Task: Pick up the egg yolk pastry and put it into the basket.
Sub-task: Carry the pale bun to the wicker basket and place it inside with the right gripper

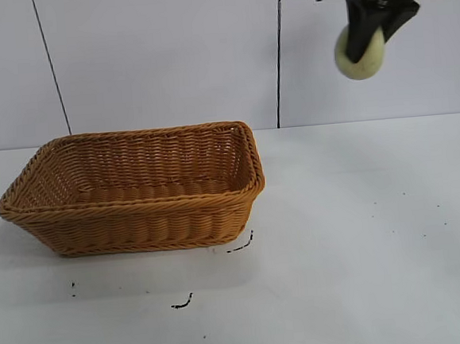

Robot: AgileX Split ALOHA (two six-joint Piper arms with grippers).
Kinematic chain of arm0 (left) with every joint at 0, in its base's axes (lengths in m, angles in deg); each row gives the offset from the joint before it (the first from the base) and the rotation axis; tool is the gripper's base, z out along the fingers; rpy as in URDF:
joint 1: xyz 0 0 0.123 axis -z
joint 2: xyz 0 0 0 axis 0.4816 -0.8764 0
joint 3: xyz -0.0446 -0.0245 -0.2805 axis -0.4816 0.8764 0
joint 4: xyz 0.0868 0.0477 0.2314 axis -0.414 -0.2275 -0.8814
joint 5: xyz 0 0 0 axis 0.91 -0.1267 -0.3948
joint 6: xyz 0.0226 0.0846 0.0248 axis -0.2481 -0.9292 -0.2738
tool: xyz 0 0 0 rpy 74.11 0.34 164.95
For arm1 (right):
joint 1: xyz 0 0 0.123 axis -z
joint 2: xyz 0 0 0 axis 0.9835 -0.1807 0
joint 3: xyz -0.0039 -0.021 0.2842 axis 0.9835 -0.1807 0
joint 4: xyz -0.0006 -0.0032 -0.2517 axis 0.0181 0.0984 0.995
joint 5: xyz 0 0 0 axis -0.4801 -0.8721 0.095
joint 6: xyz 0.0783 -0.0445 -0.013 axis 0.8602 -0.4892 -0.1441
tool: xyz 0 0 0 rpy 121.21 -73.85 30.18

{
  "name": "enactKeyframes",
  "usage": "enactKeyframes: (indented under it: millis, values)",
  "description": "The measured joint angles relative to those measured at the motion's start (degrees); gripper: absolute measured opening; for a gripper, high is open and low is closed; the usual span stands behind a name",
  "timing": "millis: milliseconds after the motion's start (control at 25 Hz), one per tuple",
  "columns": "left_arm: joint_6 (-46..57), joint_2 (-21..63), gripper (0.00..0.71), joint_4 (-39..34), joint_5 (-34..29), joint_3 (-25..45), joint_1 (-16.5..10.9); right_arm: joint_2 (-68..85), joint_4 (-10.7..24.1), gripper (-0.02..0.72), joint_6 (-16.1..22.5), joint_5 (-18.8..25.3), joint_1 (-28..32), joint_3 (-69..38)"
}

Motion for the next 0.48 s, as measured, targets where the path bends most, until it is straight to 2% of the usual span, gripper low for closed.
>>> enactKeyframes:
  millis: [240,480]
  values:
    - [0.0,0.0,0.697,0.0,0.0,0.0,0.0,-5.0,-0.2,0.118,0.9,-4.6,-7.8,2.0]
    - [0.0,0.0,0.697,0.0,0.0,0.0,0.0,-15.0,-0.6,0.118,3.2,-11.0,-10.4,6.6]
